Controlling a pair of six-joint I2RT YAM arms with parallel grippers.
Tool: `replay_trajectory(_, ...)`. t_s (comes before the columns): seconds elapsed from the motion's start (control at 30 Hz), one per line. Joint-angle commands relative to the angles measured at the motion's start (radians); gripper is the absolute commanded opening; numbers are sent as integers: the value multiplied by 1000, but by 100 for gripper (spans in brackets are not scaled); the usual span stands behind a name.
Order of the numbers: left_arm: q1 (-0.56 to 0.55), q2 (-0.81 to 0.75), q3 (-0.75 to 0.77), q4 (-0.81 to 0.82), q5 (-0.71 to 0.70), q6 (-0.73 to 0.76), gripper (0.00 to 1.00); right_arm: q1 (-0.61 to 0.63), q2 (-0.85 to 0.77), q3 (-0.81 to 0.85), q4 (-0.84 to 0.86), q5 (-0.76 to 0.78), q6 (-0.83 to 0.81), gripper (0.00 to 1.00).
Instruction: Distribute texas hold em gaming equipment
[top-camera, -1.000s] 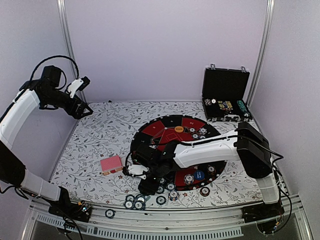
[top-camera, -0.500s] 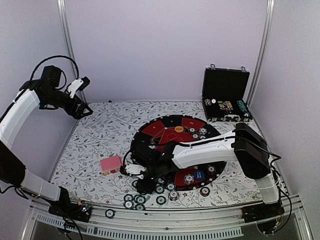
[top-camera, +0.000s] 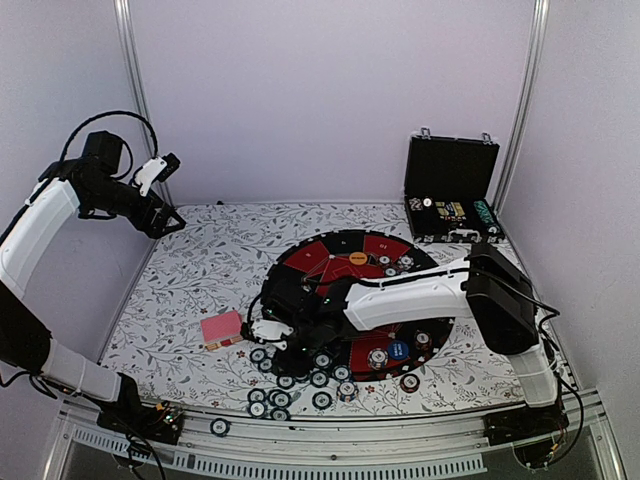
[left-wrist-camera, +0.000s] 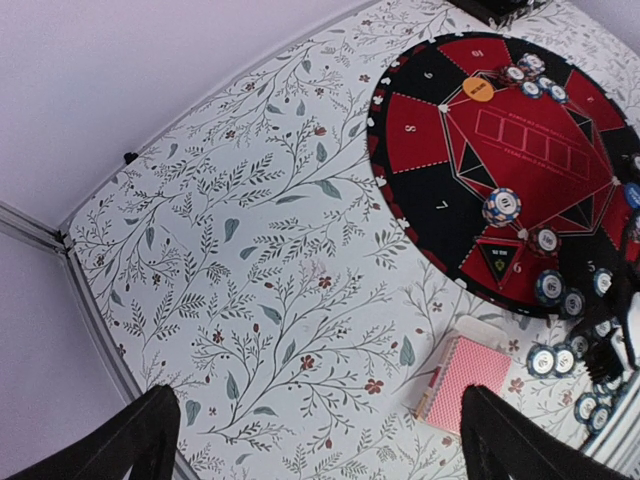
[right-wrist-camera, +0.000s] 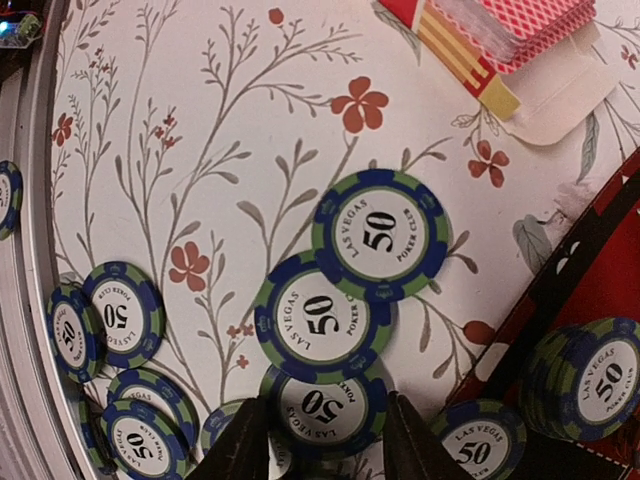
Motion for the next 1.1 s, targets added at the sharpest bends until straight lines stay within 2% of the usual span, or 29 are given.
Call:
replay_trajectory(0.0, -9, 5, 10, -7, 6, 3, 100, -42, -5, -29, -9, 54, 11, 18)
replay_trajectory(0.2, -9, 5, 10, -8, 11, 2, 100, -63, -73, -44, 19, 92, 26, 19)
replay_trajectory(0.43, -9, 2, 8, -10, 11, 5, 100, -67, -110, -28, 47, 118, 35, 38)
replay_trajectory(0.9, -9, 1, 13, -9, 11, 4, 100, -102, -124, -173, 58, 130, 60, 37)
replay_trajectory(1.07, -9, 2, 19, -12, 7, 5, 100, -116, -147, -244, 62, 164, 65, 28)
